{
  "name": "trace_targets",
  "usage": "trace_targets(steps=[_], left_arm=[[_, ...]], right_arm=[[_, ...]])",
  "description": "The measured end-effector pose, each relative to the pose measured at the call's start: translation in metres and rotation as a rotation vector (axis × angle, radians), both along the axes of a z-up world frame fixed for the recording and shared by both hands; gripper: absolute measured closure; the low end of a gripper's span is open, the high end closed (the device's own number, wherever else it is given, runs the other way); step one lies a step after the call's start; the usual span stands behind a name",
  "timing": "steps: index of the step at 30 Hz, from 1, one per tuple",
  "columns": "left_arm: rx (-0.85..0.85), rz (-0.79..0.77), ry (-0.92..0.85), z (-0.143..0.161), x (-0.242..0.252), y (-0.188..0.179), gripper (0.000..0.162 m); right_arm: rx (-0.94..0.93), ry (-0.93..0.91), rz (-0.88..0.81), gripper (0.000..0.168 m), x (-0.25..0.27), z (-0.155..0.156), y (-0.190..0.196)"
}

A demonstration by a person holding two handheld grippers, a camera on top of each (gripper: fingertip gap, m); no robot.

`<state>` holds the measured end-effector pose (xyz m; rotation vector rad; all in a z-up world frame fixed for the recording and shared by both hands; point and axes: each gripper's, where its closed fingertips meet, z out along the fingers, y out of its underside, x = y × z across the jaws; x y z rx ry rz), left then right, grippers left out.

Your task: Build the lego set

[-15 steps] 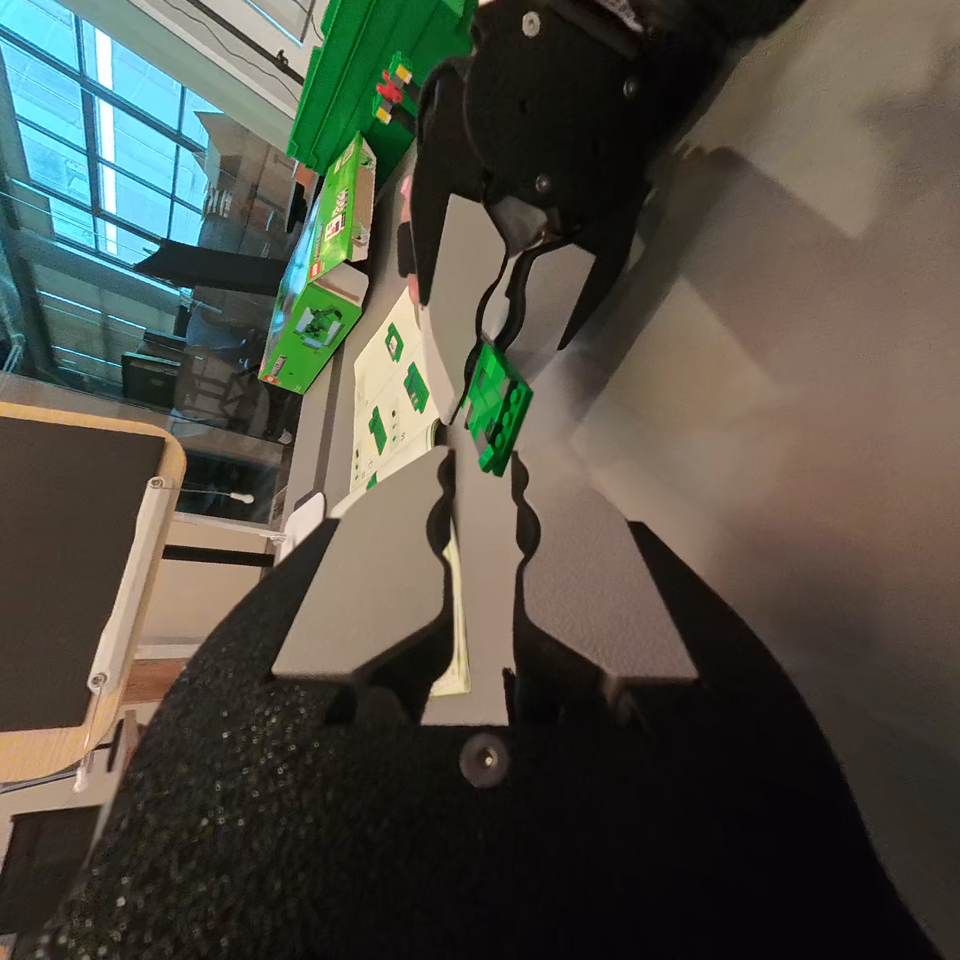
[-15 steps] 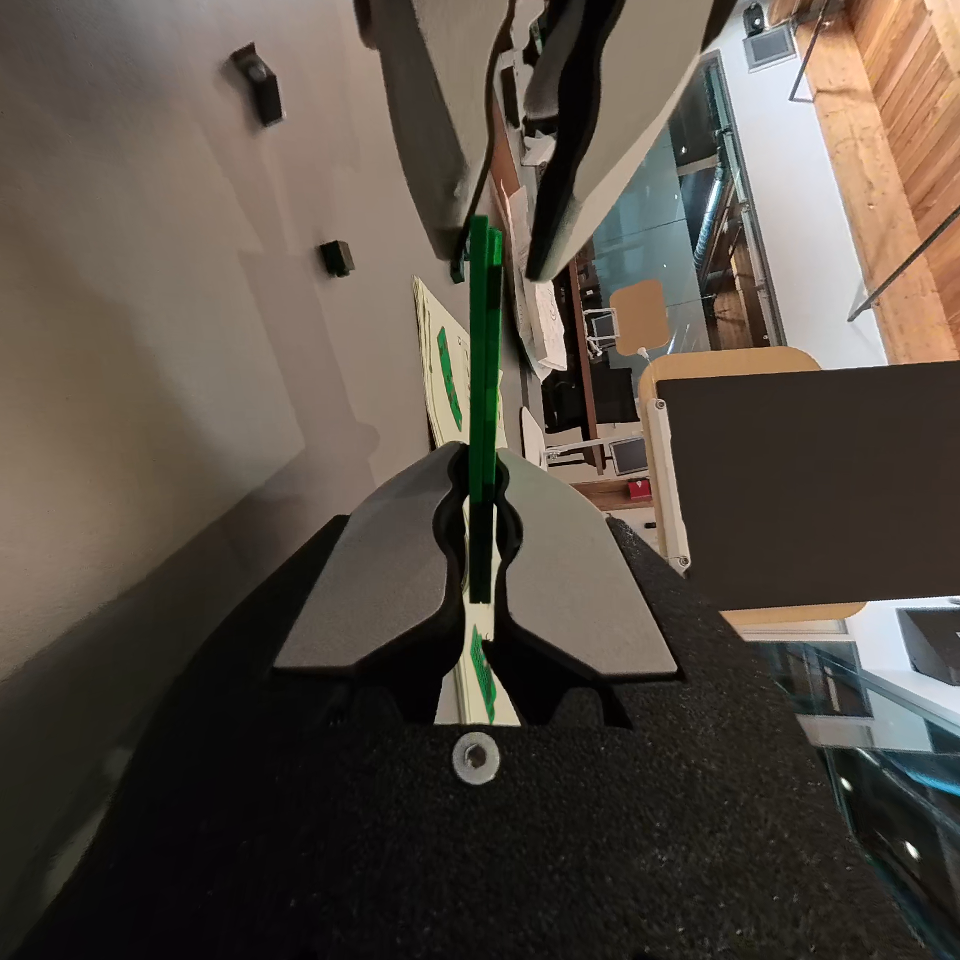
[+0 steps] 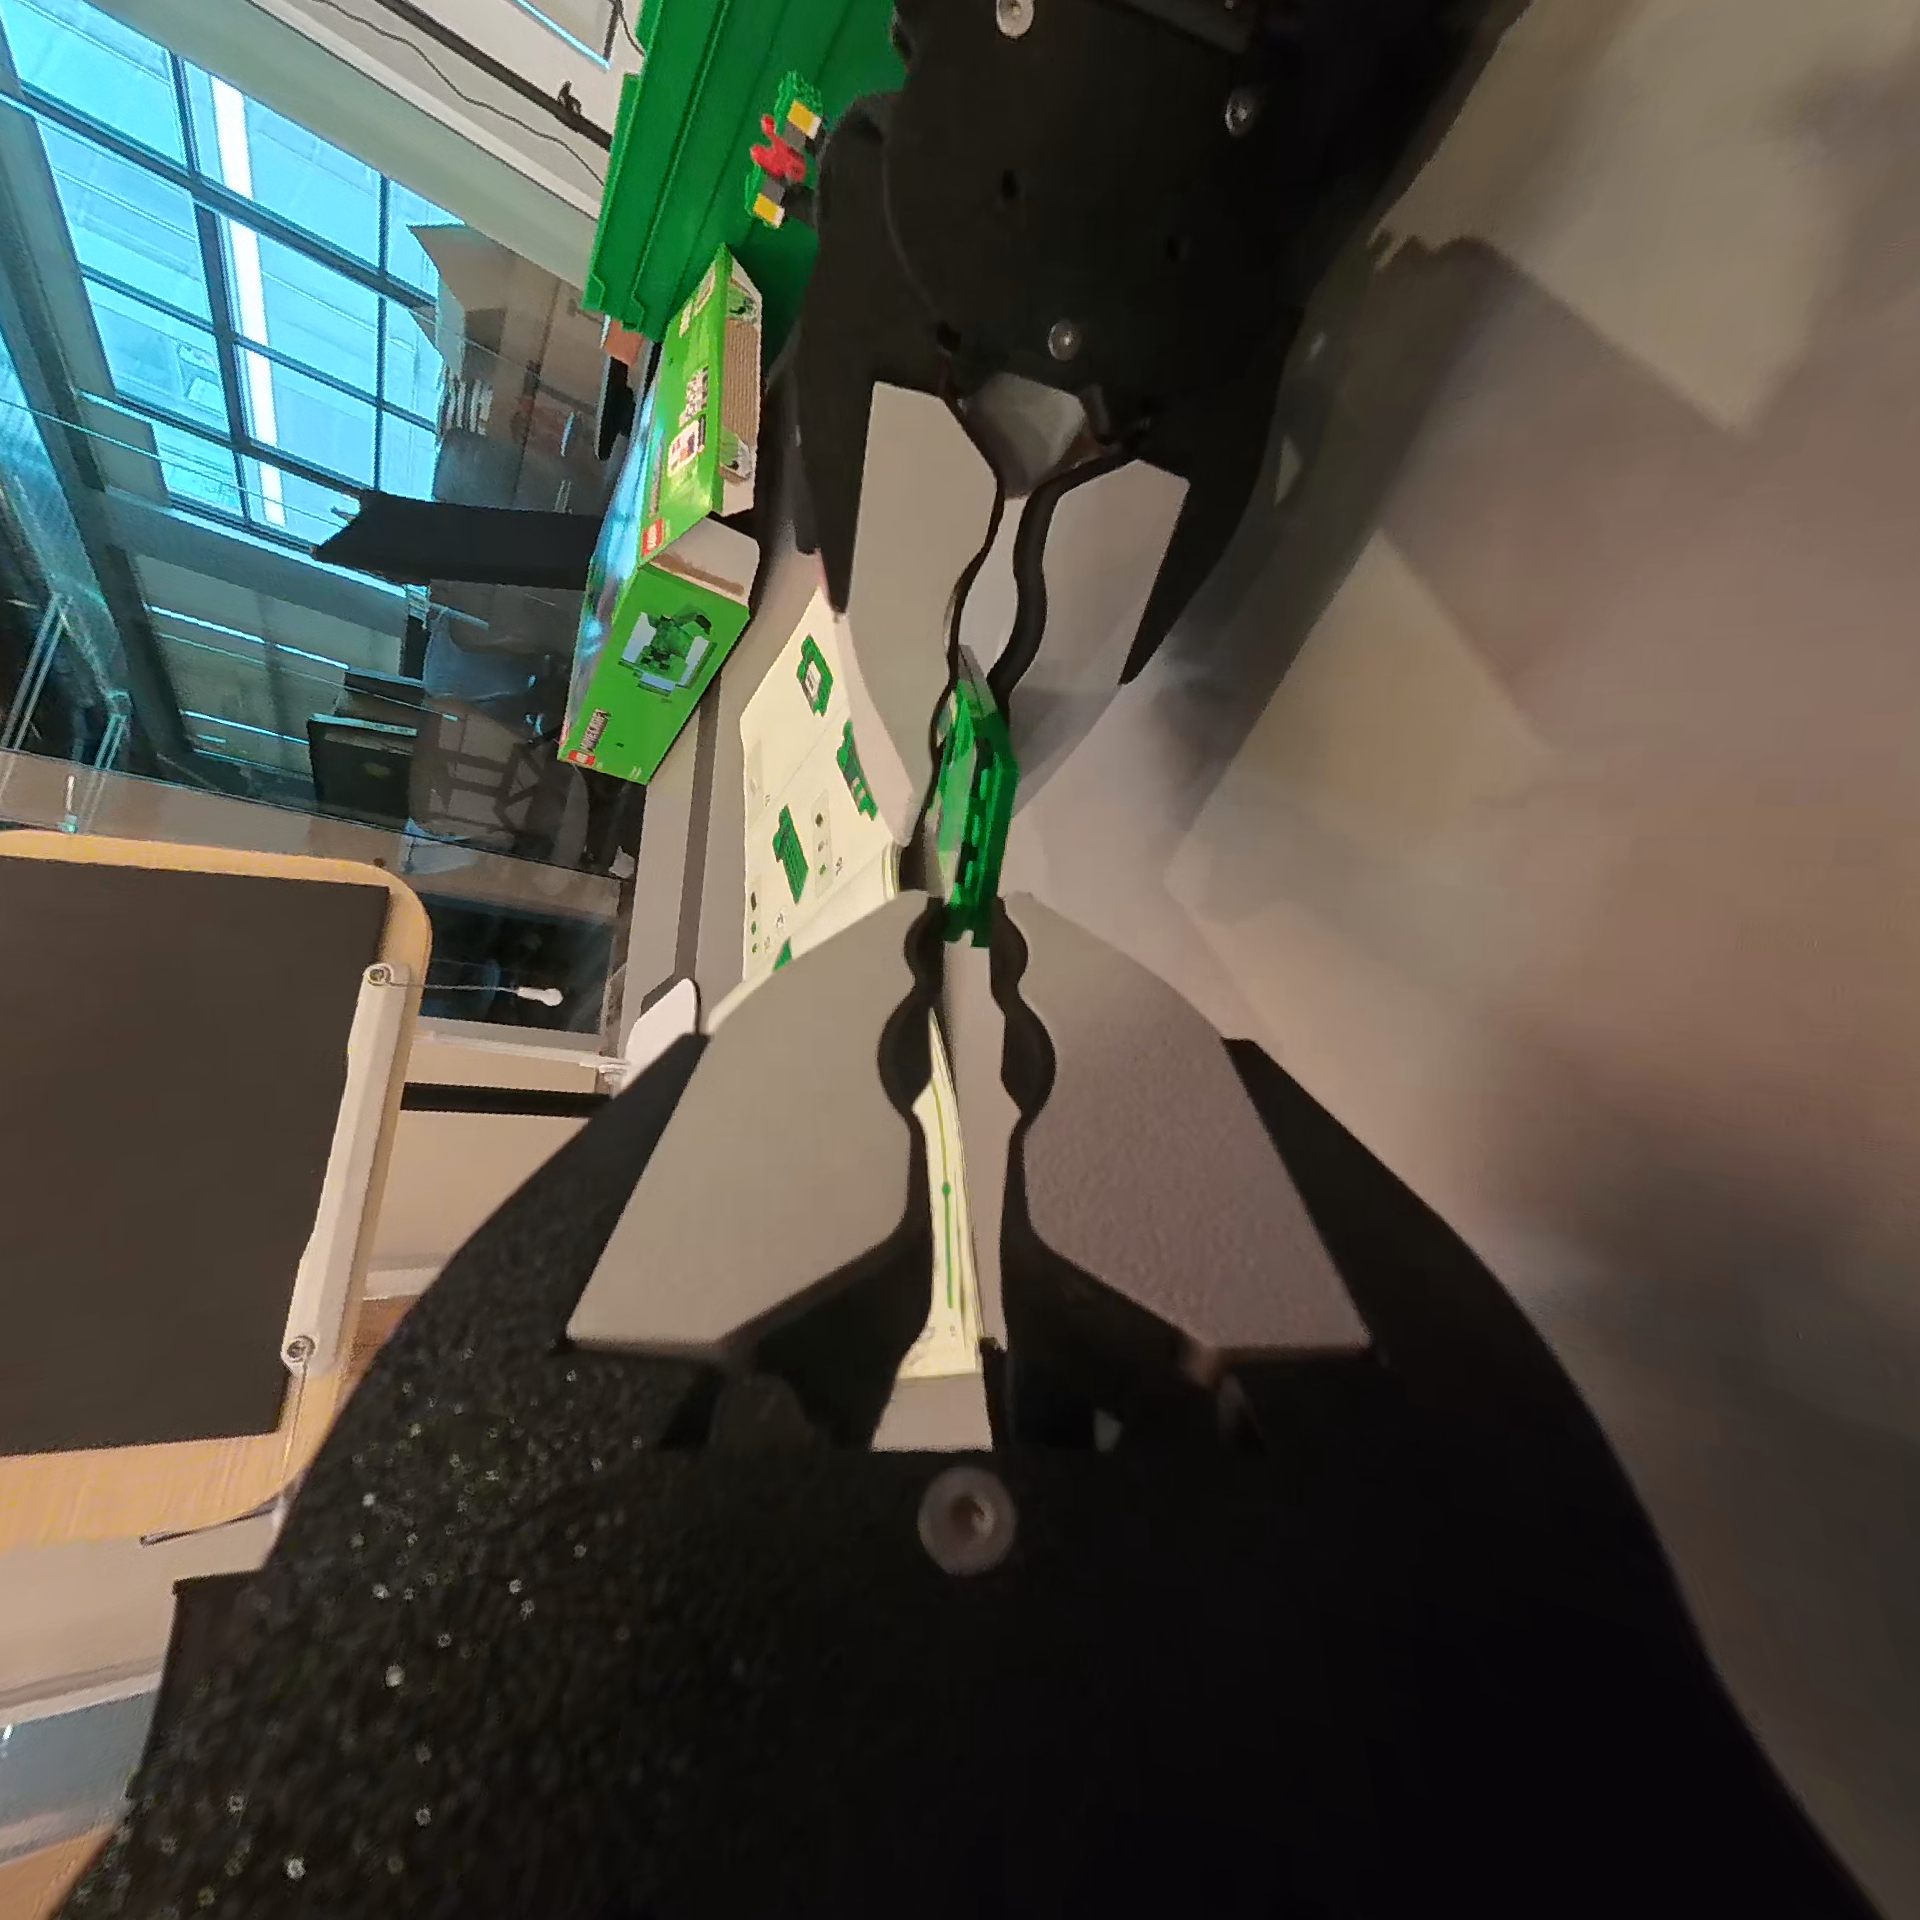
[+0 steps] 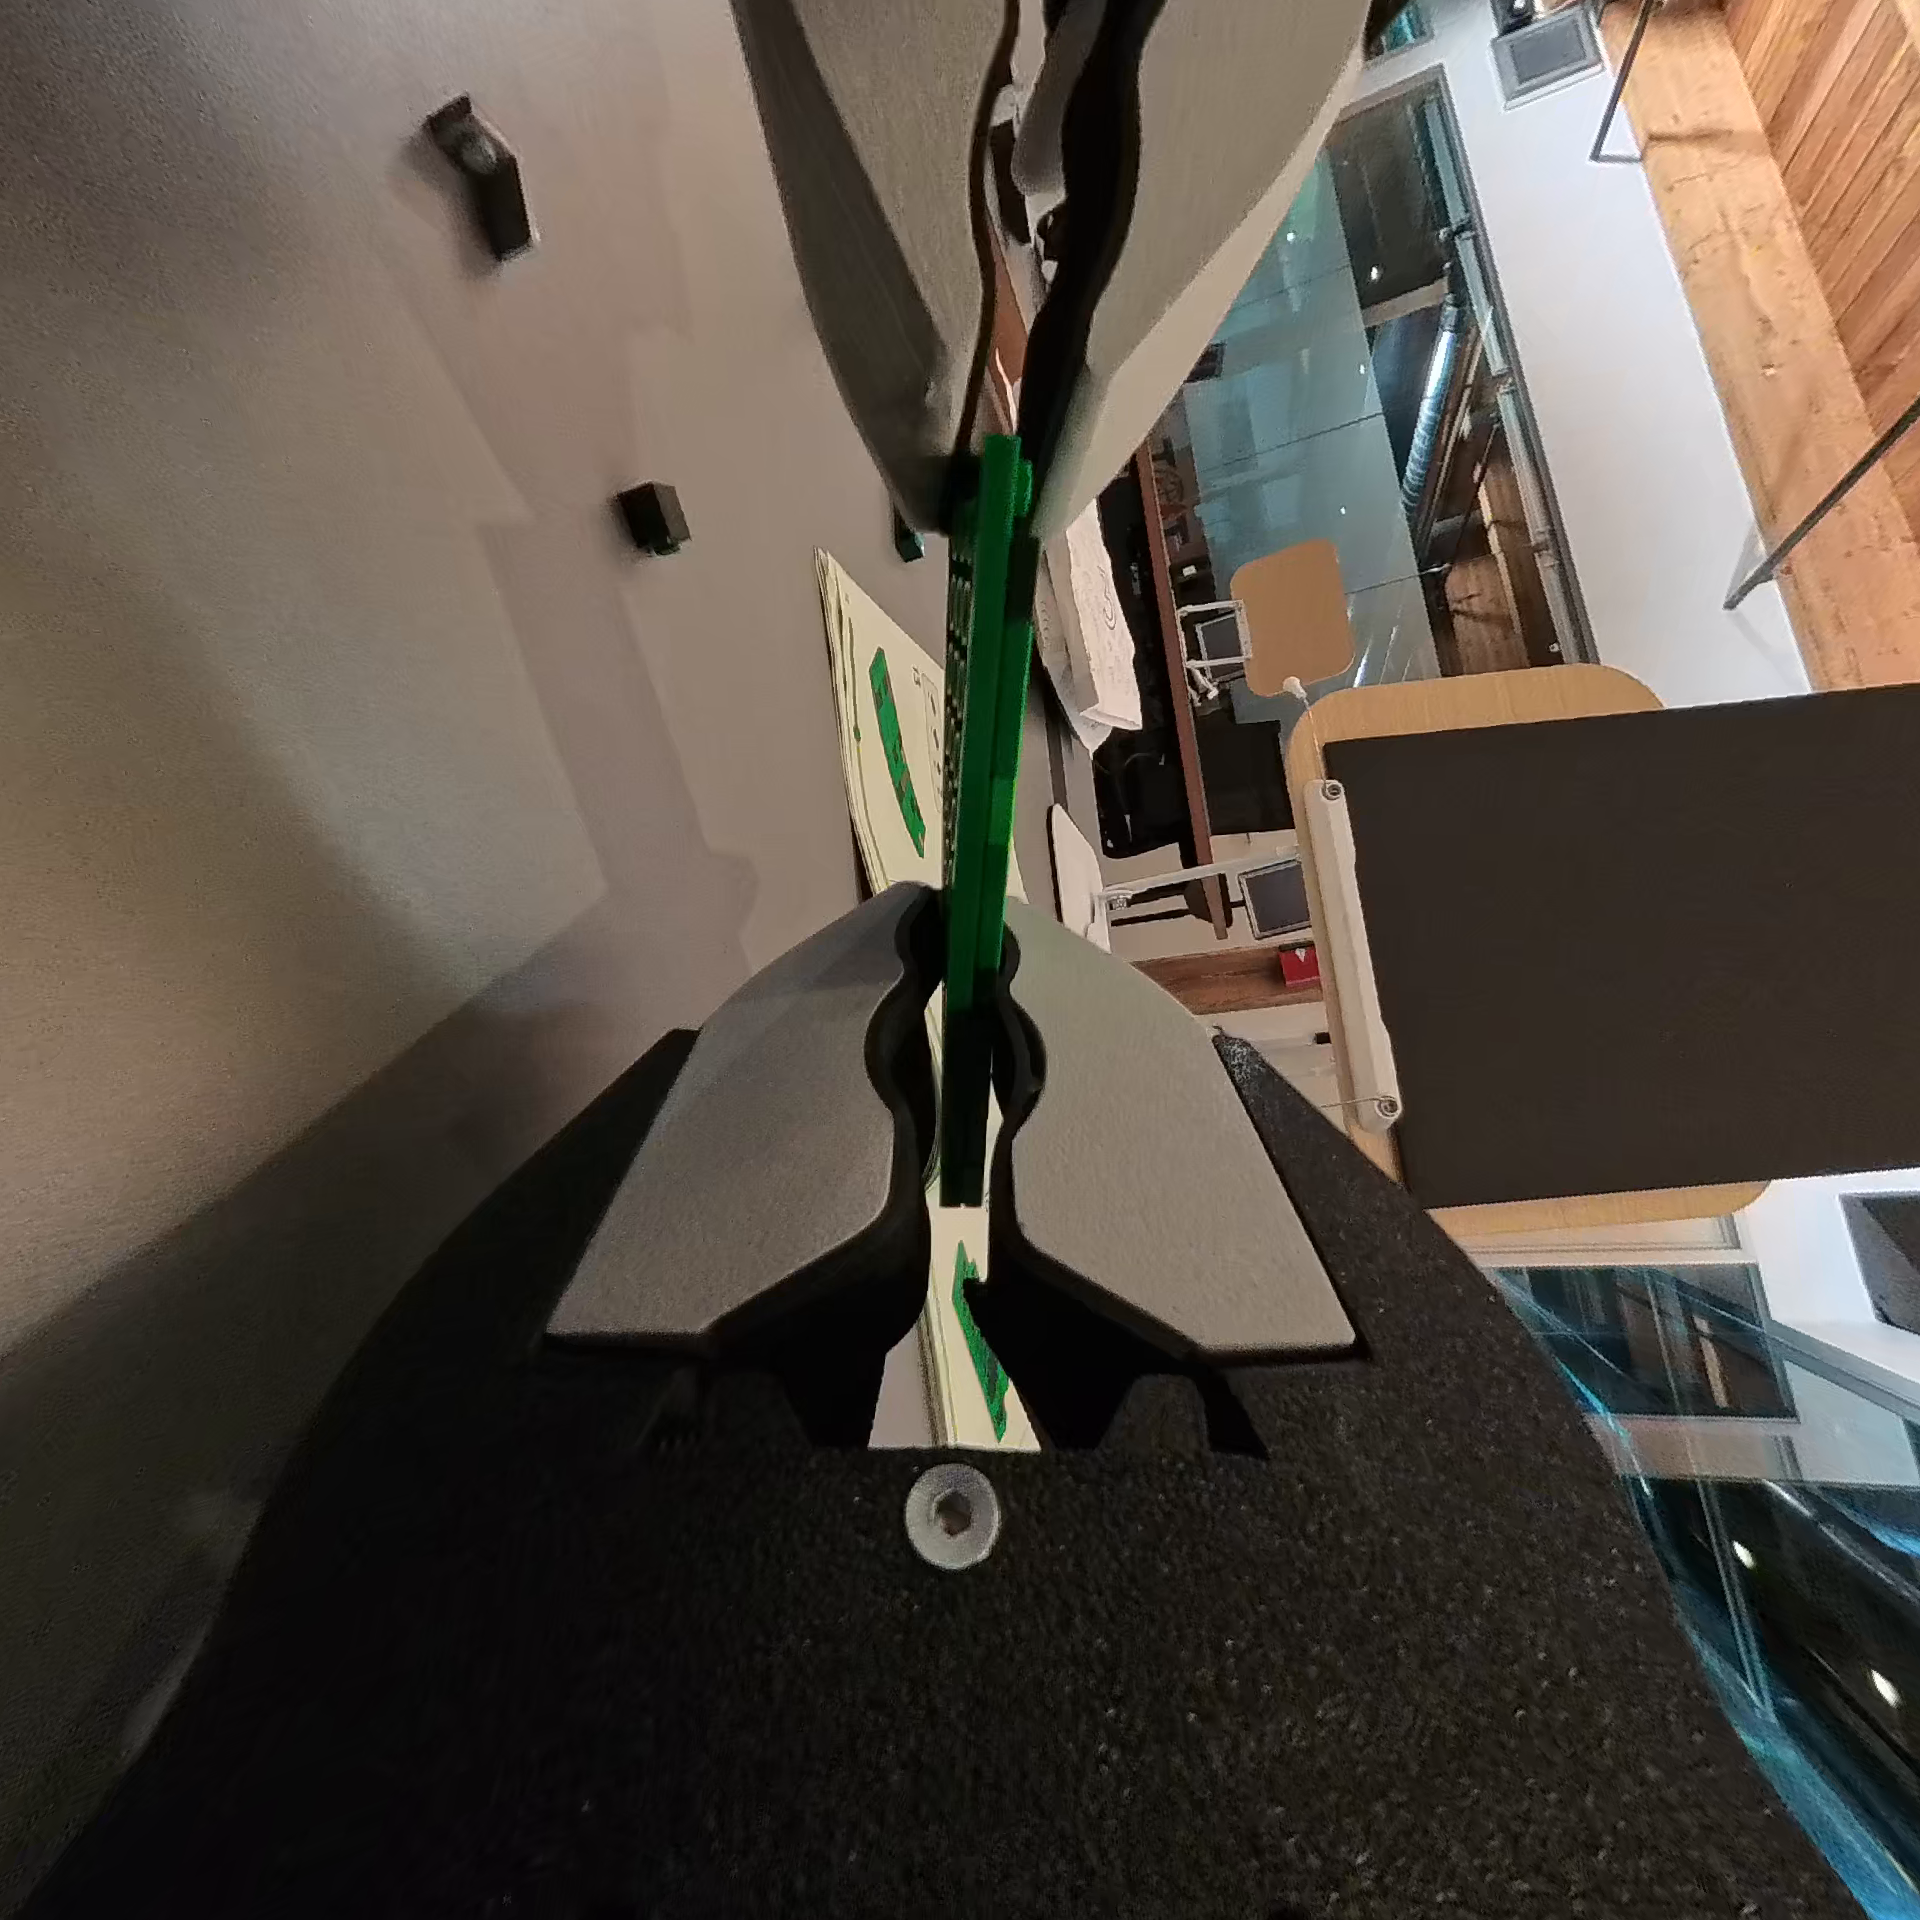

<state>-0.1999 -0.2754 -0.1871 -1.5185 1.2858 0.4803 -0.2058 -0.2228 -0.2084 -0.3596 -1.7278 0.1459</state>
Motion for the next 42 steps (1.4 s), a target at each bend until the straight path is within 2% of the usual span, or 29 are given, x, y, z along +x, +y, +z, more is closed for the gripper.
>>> trace_targets(steps=[12,15,19,25,34,39,42], left_arm=[[-0.074,0.016,-0.071,-0.002,-0.001,0.0,0.155],[-0.068,0.068,-0.121,-0.002,-0.004,0.004,0.152],[-0.127,0.166,-0.283,-0.004,-0.012,0.007,0.125],[-0.281,0.177,-0.676,0.0,0.002,0.007,0.103],[-0.251,0.266,-0.767,-0.003,-0.009,0.008,0.107],[-0.208,0.348,-0.776,-0.002,-0.048,0.001,0.111],[-0.219,0.414,-0.82,-0.003,-0.081,-0.002,0.12]], right_arm=[[-0.012,-0.007,0.001,0.162,-0.001,-0.002,0.0],[0.001,0.004,-0.02,0.162,-0.001,0.0,0.004],[0.058,0.025,-0.044,0.162,-0.002,0.002,0.006],[0.154,0.082,-0.096,0.162,-0.004,0.009,0.01],[0.172,0.1,-0.136,0.162,-0.004,0.01,0.018],[0.165,0.098,-0.156,0.162,-0.004,0.009,0.025],[0.183,0.092,-0.167,0.162,-0.007,0.007,0.028]])
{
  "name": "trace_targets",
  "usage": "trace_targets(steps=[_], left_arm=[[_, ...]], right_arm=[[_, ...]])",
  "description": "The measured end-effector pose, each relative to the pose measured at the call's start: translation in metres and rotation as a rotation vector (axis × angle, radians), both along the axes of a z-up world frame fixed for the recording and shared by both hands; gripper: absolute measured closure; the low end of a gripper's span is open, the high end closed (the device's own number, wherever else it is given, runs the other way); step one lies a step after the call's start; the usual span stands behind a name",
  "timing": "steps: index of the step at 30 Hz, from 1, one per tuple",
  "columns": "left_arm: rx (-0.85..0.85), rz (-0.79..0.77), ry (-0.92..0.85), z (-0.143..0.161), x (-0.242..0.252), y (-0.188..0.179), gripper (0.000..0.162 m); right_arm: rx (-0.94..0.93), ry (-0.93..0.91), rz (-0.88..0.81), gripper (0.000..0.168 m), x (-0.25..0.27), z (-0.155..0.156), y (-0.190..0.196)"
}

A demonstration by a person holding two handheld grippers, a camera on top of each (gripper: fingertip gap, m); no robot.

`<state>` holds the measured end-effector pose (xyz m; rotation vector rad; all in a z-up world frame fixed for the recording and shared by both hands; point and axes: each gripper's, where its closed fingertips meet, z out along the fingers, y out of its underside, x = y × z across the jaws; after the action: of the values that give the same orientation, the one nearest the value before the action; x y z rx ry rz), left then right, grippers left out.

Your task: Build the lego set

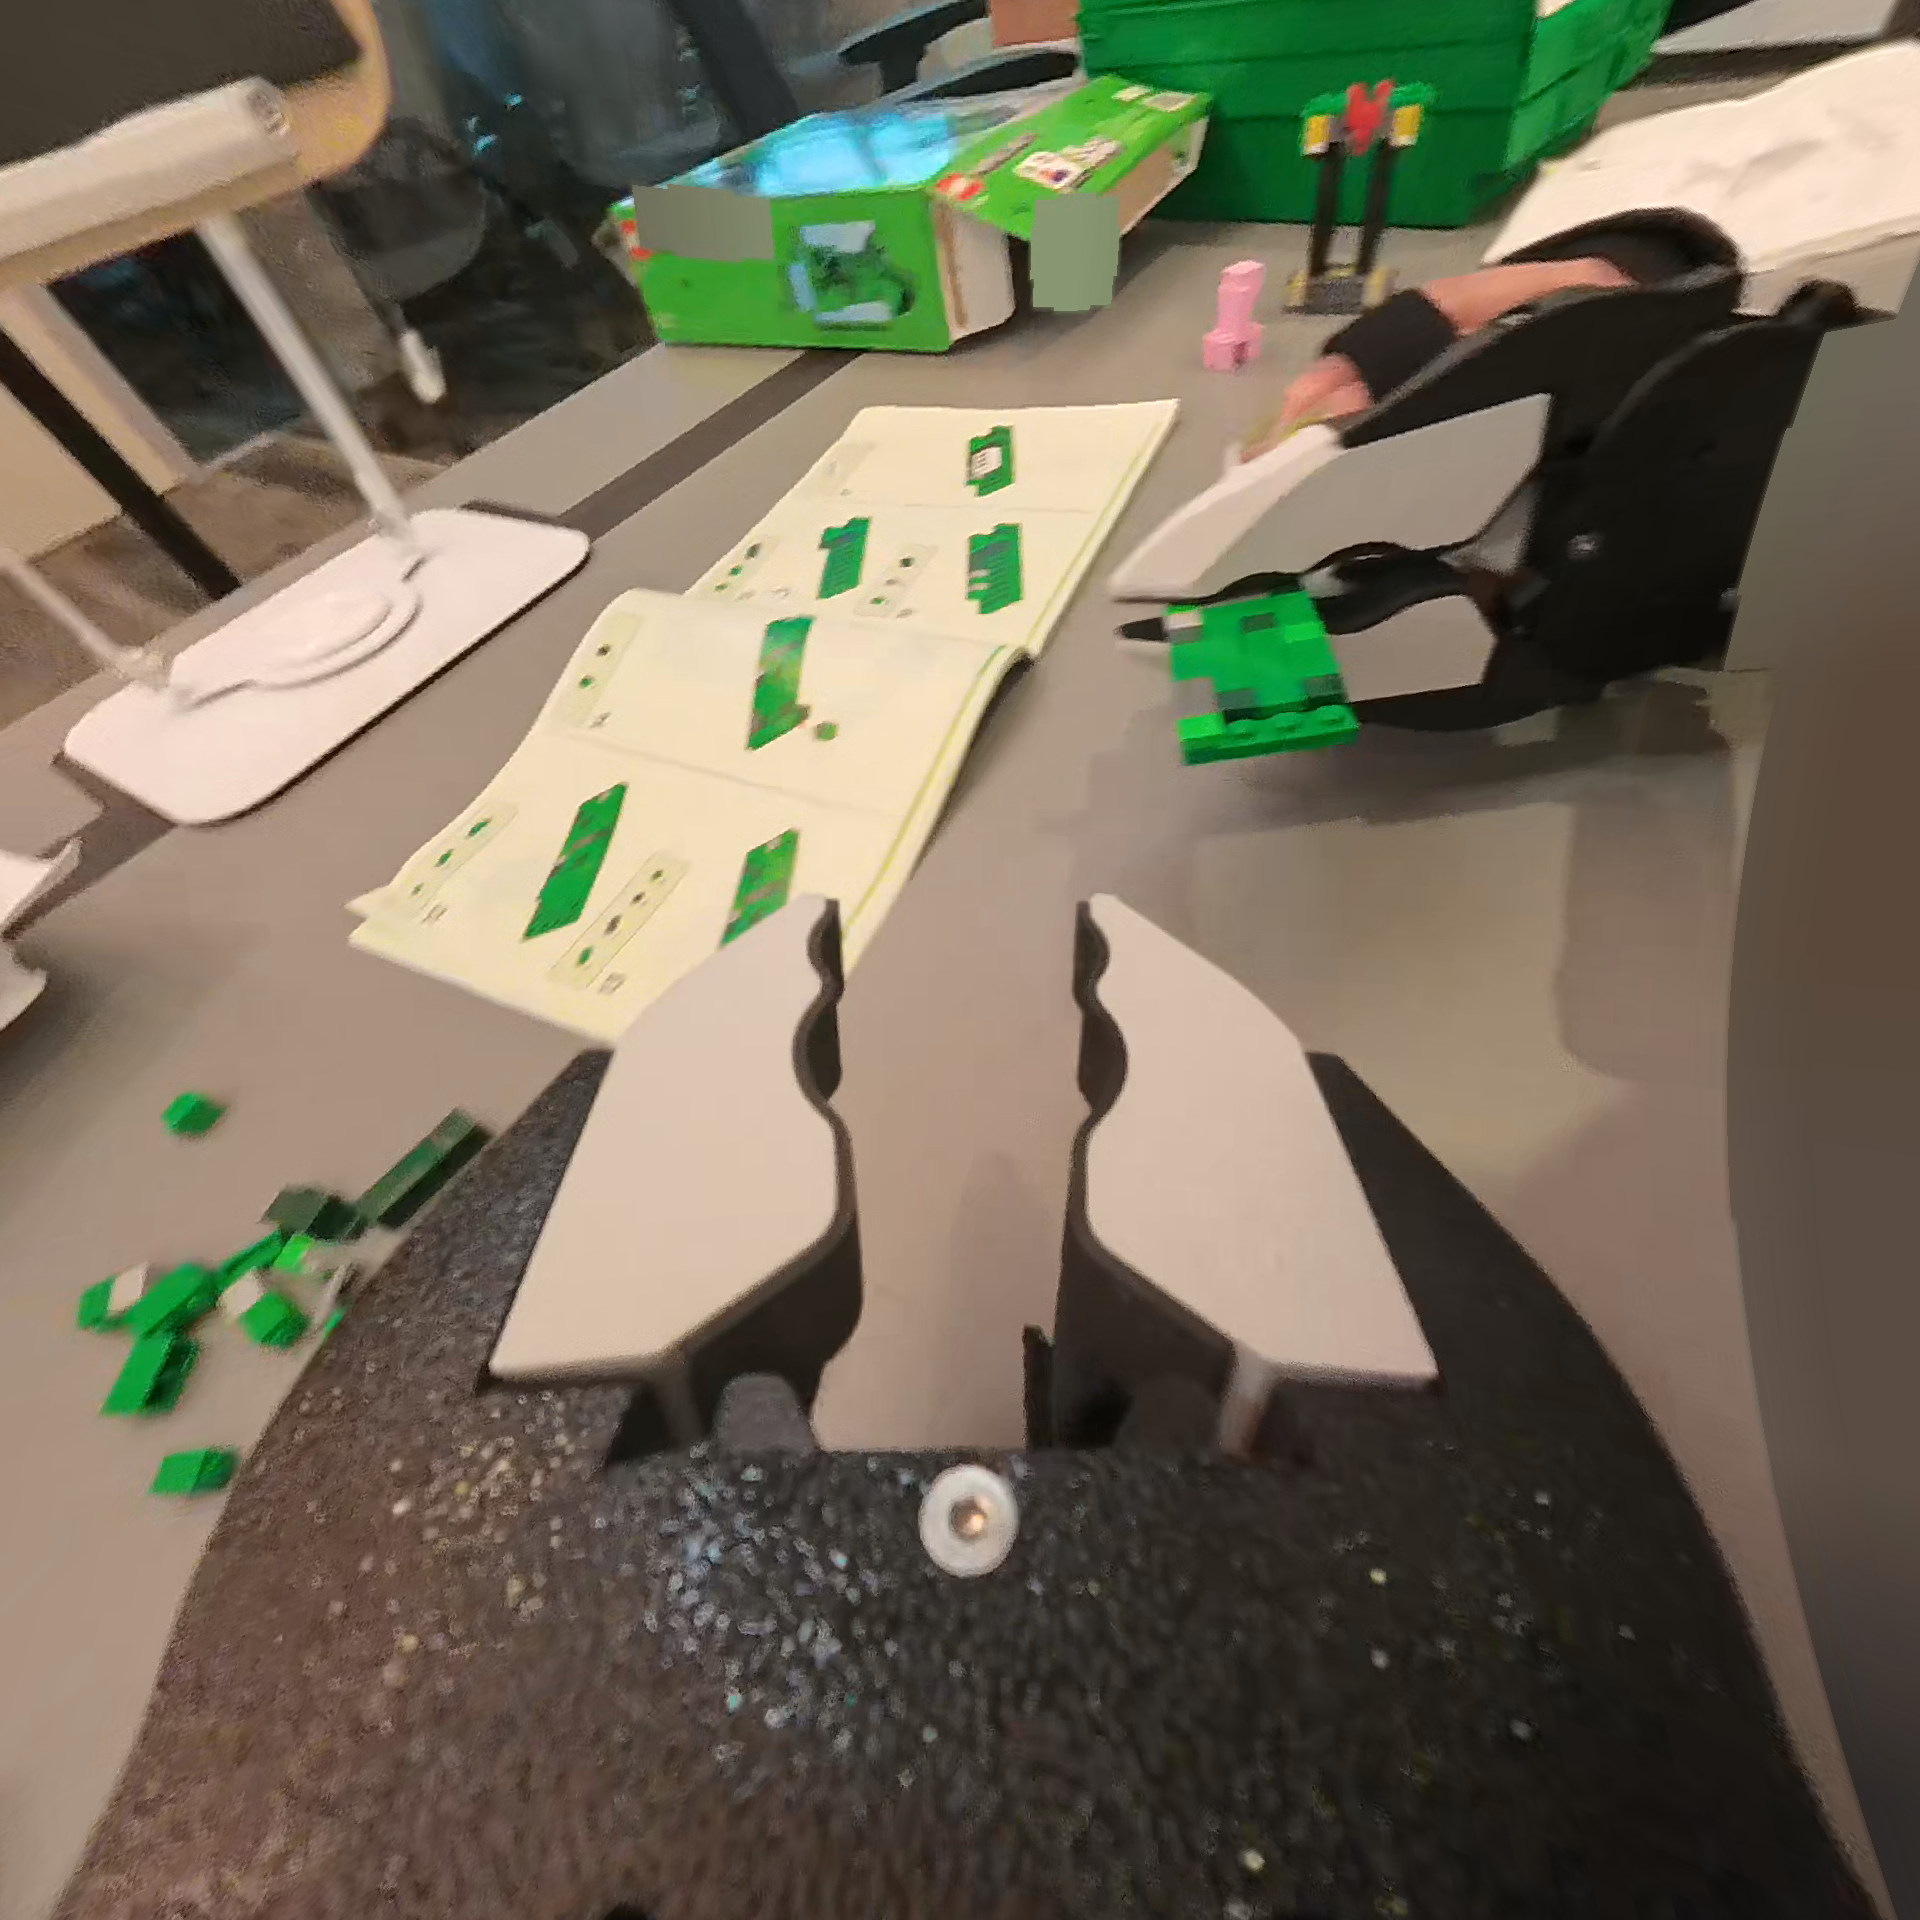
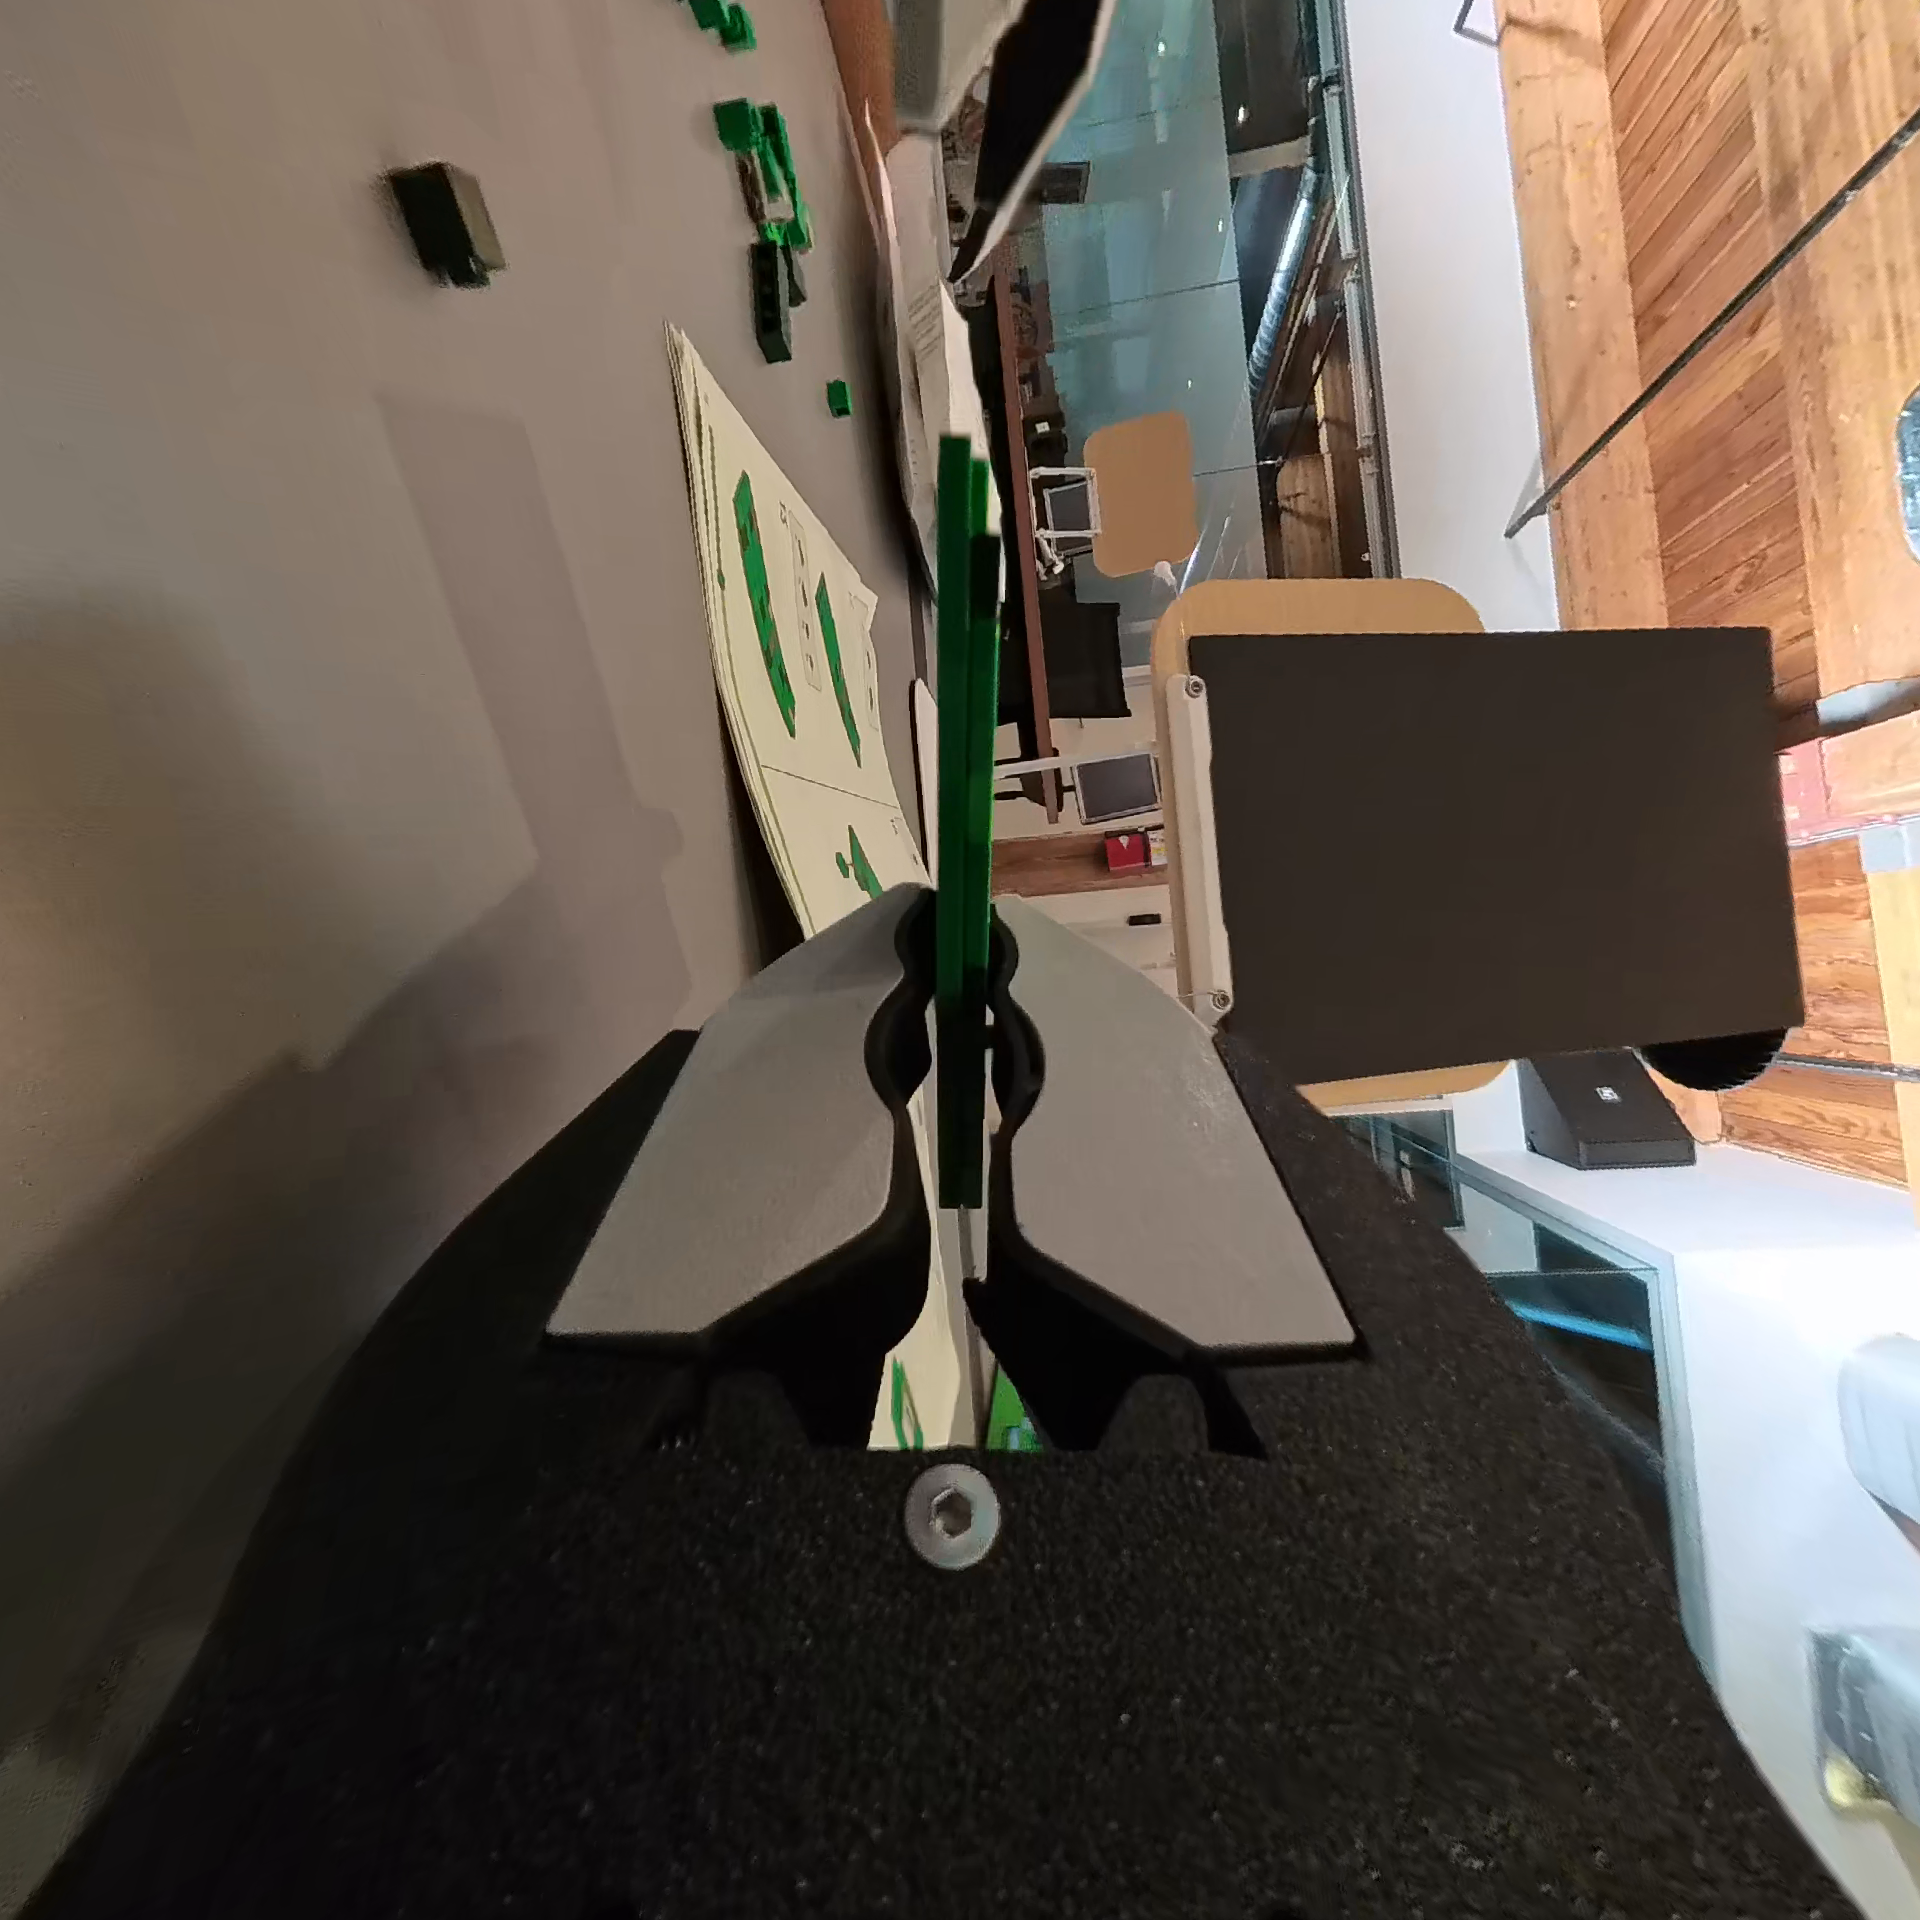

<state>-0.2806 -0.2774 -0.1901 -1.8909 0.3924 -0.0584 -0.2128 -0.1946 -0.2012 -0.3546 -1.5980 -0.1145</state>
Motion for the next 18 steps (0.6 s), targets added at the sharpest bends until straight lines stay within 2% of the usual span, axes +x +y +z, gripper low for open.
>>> trace_targets(steps=[6,11,14,16,18], left_arm=[[0.062,0.149,-0.109,0.005,-0.068,0.003,0.119],[0.124,0.193,-0.172,0.007,-0.079,0.009,0.12],[0.125,0.21,-0.125,0.002,-0.082,0.006,0.126],[0.107,0.206,-0.157,0.0,-0.081,0.007,0.146],[0.11,0.207,-0.171,0.001,-0.081,0.006,0.146]], right_arm=[[0.052,-0.003,-0.029,0.162,-0.014,-0.003,0.011],[0.076,0.031,-0.018,0.162,-0.027,0.002,0.015],[0.083,0.036,-0.001,0.162,-0.039,0.002,0.016],[0.085,0.04,0.012,0.162,-0.048,0.002,0.017],[0.084,0.039,0.021,0.162,-0.057,0.002,0.019]])
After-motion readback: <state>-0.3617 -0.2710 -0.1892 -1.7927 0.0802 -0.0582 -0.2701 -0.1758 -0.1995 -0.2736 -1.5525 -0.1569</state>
